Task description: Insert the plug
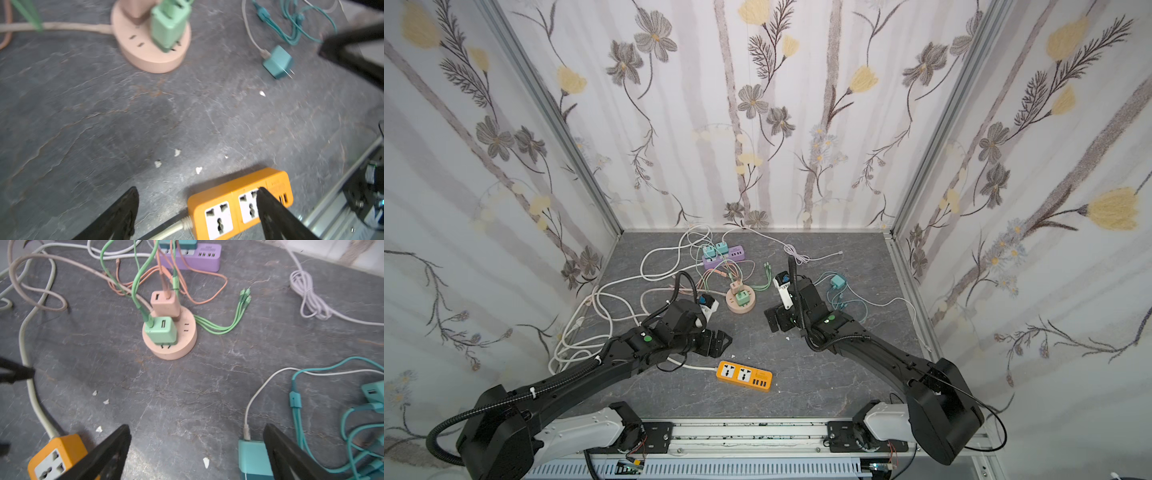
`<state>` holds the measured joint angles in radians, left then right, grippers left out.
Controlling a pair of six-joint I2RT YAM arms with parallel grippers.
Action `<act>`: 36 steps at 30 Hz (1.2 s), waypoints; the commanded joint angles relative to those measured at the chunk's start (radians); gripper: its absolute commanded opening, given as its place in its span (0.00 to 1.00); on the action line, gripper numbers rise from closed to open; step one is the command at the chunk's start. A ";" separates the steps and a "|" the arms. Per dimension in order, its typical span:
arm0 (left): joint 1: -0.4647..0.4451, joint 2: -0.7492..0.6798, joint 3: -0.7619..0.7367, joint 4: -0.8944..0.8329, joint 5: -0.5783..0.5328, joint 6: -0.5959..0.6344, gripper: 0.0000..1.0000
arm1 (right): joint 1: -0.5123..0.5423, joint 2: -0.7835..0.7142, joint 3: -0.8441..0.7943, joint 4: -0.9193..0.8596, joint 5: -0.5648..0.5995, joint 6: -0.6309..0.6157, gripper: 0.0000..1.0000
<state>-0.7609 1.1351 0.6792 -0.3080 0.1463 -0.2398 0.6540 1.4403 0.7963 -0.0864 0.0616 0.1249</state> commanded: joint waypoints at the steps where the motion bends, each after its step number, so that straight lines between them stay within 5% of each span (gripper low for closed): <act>1: -0.079 0.008 0.003 0.018 -0.020 0.242 0.91 | -0.007 -0.032 -0.006 0.081 0.180 0.033 0.99; 9: -0.255 0.168 0.112 -0.090 -0.050 0.615 0.94 | -0.061 -0.119 -0.026 0.064 0.265 0.065 0.99; 18: -0.311 0.408 0.219 -0.149 -0.040 0.832 0.93 | -0.132 -0.073 0.049 -0.011 0.103 0.164 0.99; 25: -0.312 0.507 0.266 -0.139 -0.019 0.848 0.87 | -0.135 -0.086 0.037 0.011 0.089 0.138 0.99; 36: -0.261 0.584 0.306 -0.161 0.008 0.872 0.53 | -0.138 -0.072 0.047 -0.003 0.101 0.121 0.99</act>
<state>-1.0313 1.6974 0.9653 -0.4442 0.1535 0.5980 0.5159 1.3590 0.8284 -0.0986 0.1555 0.2520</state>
